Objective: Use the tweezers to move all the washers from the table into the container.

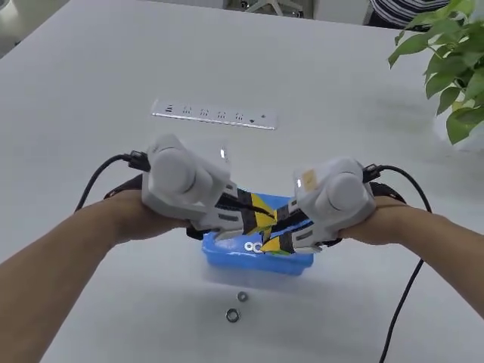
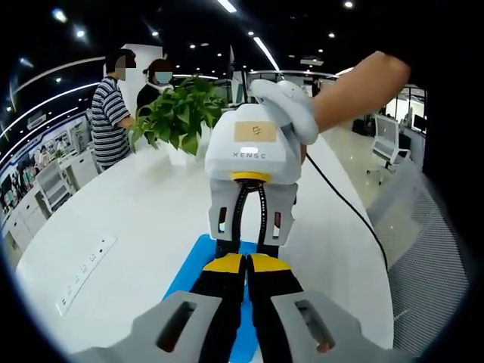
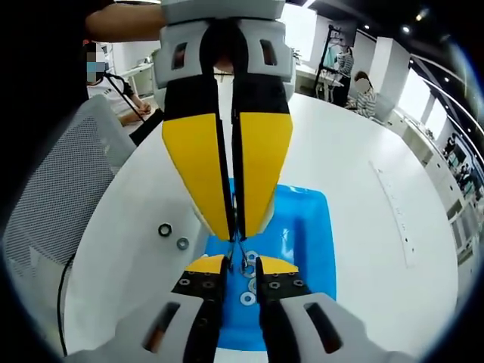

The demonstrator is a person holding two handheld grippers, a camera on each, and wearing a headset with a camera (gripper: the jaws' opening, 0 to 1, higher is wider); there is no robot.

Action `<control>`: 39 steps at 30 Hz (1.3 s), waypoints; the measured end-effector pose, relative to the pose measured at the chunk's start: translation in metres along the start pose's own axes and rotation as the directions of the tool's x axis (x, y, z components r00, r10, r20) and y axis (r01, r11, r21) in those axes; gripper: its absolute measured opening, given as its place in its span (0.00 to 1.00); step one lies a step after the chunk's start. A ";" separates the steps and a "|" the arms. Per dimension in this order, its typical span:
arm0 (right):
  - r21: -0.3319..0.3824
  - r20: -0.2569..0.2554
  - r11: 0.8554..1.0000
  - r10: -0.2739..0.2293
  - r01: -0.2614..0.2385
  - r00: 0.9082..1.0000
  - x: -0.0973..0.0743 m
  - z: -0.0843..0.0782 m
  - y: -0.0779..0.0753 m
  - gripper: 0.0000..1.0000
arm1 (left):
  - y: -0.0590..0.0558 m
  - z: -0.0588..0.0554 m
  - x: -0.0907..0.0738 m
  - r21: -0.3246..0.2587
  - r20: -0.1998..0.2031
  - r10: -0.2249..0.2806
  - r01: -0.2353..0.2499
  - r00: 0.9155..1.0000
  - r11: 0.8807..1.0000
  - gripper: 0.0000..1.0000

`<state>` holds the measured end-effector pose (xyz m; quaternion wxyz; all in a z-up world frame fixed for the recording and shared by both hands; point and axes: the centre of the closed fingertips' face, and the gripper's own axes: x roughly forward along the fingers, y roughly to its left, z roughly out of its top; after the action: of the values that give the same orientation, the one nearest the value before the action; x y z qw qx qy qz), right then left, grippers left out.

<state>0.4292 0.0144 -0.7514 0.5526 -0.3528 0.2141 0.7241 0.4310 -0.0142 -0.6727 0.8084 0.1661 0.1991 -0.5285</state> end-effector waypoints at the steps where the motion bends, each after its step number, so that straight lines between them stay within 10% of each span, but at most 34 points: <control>1: 0.013 0.001 1.000 -0.005 0.005 1.000 -0.002 0.000 0.000 0.17 | 0.000 0.001 0.000 -0.002 0.002 -0.001 0.001 1.000 1.000 0.05; 39: 0.181 0.033 0.968 -0.184 0.175 0.982 -0.057 -0.002 0.016 0.38 | -0.009 0.022 -0.023 -0.015 -0.004 -0.004 0.004 1.000 1.000 0.05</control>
<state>0.4223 -0.0287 -0.7120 0.6502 -0.3019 0.2311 0.6578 0.4174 -0.0107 -0.6425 0.8081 0.1608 0.2048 -0.5283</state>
